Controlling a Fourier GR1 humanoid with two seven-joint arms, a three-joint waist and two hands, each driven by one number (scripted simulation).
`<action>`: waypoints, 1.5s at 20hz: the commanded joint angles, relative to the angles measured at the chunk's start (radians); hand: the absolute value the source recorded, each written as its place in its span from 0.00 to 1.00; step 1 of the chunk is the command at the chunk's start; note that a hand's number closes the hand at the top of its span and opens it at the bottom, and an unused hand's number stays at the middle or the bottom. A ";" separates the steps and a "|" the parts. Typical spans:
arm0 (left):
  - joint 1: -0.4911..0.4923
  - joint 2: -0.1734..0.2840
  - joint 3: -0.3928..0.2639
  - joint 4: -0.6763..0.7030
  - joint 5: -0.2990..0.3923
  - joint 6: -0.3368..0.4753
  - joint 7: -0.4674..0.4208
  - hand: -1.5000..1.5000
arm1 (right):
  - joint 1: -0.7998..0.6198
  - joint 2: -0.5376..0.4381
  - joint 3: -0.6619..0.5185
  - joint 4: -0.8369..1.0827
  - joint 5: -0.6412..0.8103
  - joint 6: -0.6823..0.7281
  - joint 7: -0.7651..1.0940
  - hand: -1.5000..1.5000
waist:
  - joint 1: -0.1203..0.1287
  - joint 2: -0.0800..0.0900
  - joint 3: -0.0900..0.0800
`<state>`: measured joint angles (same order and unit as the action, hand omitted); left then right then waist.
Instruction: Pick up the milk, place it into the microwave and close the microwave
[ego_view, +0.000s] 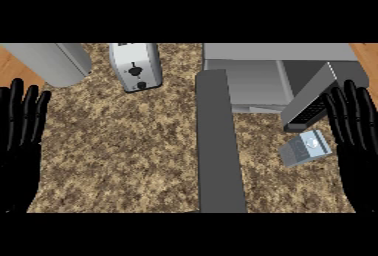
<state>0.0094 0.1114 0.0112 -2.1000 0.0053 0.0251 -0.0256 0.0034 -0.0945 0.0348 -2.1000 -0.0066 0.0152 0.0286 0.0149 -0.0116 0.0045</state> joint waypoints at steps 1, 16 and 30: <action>-0.002 0.009 0.050 0.073 0.028 -0.033 -0.064 0.00 | 0.027 0.031 0.046 -0.019 0.071 -0.025 -0.009 0.00 | -0.016 0.011 -0.005; 0.160 -0.043 0.039 0.090 0.126 -0.107 -0.041 0.00 | 0.100 0.094 0.131 -0.037 -0.012 -0.153 0.015 0.00 | -0.014 0.010 -0.005; 0.402 -0.090 -0.038 -0.076 0.079 -0.150 -0.074 0.00 | 0.096 0.094 0.122 0.044 0.218 -0.383 -0.045 0.00 | -0.010 0.010 -0.005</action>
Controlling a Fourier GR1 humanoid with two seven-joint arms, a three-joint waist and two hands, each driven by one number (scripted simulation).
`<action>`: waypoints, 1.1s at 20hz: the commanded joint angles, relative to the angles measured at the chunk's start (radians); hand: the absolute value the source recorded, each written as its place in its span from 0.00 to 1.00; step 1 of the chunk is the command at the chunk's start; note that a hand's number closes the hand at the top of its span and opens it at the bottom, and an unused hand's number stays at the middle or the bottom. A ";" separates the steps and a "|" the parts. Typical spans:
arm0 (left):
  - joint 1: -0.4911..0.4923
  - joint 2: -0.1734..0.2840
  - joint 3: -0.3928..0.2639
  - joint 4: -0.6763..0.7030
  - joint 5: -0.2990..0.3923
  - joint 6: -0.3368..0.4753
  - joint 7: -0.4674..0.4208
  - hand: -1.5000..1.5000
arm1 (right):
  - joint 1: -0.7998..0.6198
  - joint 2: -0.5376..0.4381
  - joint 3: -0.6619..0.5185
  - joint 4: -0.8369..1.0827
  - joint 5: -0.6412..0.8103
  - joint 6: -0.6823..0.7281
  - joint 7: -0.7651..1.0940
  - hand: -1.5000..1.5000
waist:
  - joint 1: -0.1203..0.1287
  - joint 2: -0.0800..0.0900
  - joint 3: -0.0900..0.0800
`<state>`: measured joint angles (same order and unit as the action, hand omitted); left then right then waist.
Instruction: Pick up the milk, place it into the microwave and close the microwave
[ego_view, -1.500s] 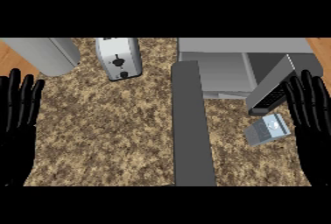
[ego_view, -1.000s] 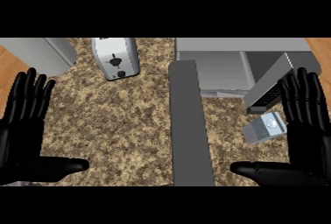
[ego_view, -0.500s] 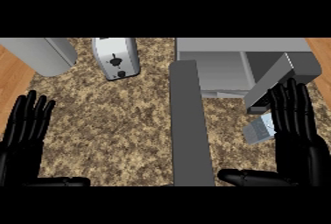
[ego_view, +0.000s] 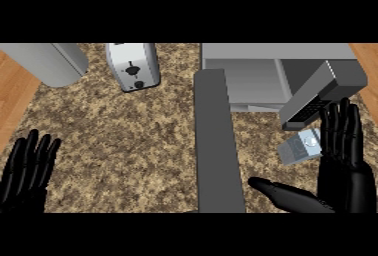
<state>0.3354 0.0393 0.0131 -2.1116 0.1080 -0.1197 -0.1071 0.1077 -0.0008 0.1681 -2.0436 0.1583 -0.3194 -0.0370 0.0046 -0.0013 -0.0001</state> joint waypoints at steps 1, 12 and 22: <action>-0.016 -0.010 0.010 0.038 -0.004 0.001 -0.018 0.00 | -0.043 0.001 -0.021 0.083 0.047 -0.088 -0.031 0.00 | -0.001 0.001 0.000; 0.106 0.016 0.082 -0.032 0.078 -0.101 -0.047 0.00 | -0.053 0.000 -0.122 0.289 -0.028 -0.080 -0.183 0.00 | 0.000 0.001 0.000; 0.165 -0.037 0.004 -0.037 -0.010 -0.103 -0.109 0.00 | -0.042 -0.053 -0.294 0.495 -0.103 -0.023 -0.357 0.00 | -0.001 0.001 0.000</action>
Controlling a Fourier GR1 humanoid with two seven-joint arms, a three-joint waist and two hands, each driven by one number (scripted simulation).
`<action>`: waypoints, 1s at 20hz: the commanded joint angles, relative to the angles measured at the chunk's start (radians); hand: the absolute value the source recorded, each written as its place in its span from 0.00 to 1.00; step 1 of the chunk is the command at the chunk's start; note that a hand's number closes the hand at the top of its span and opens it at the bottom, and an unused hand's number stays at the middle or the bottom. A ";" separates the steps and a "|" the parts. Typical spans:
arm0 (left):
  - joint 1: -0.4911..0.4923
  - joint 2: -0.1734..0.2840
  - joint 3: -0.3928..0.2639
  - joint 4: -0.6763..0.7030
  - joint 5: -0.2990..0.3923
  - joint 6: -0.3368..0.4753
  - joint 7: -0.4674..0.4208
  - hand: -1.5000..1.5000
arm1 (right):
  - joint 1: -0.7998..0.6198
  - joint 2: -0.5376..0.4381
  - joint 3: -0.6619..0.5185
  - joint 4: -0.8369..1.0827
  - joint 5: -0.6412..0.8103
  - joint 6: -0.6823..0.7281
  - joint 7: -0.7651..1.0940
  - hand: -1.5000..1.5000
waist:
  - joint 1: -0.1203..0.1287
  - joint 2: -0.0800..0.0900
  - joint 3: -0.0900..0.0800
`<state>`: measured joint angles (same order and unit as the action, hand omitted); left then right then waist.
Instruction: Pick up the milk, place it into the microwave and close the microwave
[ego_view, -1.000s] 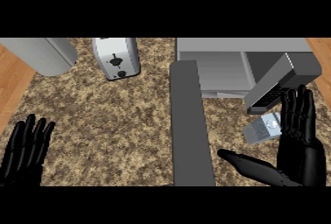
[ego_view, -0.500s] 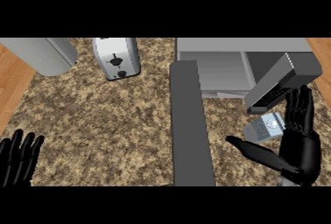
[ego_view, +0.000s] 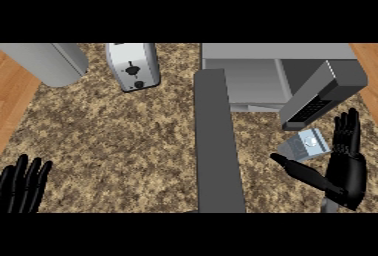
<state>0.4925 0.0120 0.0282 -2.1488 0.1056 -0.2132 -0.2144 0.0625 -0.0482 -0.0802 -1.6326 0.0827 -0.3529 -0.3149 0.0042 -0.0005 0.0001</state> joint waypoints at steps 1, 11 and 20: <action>-0.027 0.037 0.081 0.021 0.059 -0.031 0.010 0.00 | -0.042 -0.023 -0.060 0.127 -0.031 0.020 -0.076 0.00 | 0.001 0.000 0.000; 0.022 -0.011 0.000 -0.022 -0.005 0.004 -0.019 0.00 | -0.035 -0.112 -0.143 0.286 -0.107 0.160 -0.149 0.00 | 0.000 0.000 0.000; 0.010 -0.012 0.001 0.043 -0.005 0.008 -0.048 0.00 | -0.130 -0.146 -0.197 0.589 -0.096 0.170 -0.318 0.00 | 0.002 0.001 0.000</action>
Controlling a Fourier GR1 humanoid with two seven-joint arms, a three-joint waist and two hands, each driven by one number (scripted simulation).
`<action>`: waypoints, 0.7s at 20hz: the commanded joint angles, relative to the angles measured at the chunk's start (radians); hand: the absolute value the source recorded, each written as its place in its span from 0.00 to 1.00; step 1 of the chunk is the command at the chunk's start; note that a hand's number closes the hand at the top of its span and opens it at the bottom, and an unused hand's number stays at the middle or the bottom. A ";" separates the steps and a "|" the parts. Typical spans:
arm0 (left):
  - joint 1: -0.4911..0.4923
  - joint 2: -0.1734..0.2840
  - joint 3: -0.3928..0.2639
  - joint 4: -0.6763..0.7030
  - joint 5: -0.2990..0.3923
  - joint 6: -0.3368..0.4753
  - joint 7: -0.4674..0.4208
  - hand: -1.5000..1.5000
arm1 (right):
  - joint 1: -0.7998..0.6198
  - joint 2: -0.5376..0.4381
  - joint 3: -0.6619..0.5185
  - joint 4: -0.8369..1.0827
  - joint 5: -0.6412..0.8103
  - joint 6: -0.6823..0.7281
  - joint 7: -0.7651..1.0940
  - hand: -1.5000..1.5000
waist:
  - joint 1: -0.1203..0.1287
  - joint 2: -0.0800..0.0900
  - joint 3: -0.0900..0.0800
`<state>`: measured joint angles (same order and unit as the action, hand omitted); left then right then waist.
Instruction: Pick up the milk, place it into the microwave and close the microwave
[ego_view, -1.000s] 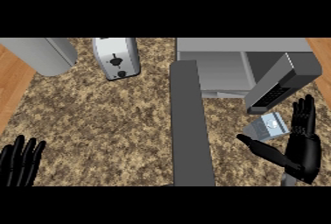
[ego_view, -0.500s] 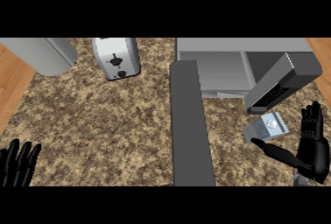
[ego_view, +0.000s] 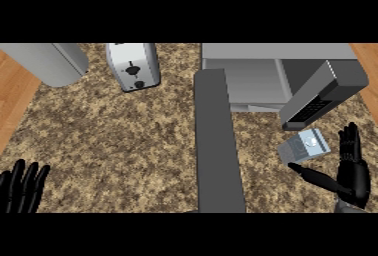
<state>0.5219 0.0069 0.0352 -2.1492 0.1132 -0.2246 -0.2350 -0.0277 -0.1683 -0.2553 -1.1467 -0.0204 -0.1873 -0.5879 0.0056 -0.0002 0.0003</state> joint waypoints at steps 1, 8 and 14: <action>-0.039 0.036 0.096 0.028 0.073 -0.028 0.018 0.00 | 0.010 -0.005 -0.007 0.033 -0.003 0.008 -0.020 0.00 | -0.002 0.000 0.000; -0.045 0.023 0.078 -0.010 0.051 -0.026 0.062 0.00 | -0.108 -0.053 -0.054 0.343 -0.026 0.082 -0.166 0.00 | 0.001 0.001 0.000; -0.059 0.026 0.092 0.062 0.046 -0.042 -0.013 0.00 | -0.170 -0.083 -0.062 0.555 -0.033 0.195 -0.291 0.00 | 0.005 0.002 0.001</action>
<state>0.4868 0.0166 0.0834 -2.1263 0.1321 -0.2449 -0.2175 -0.1630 -0.2139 -0.3042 -0.7244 -0.0413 -0.0820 -0.8048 0.0088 0.0011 0.0009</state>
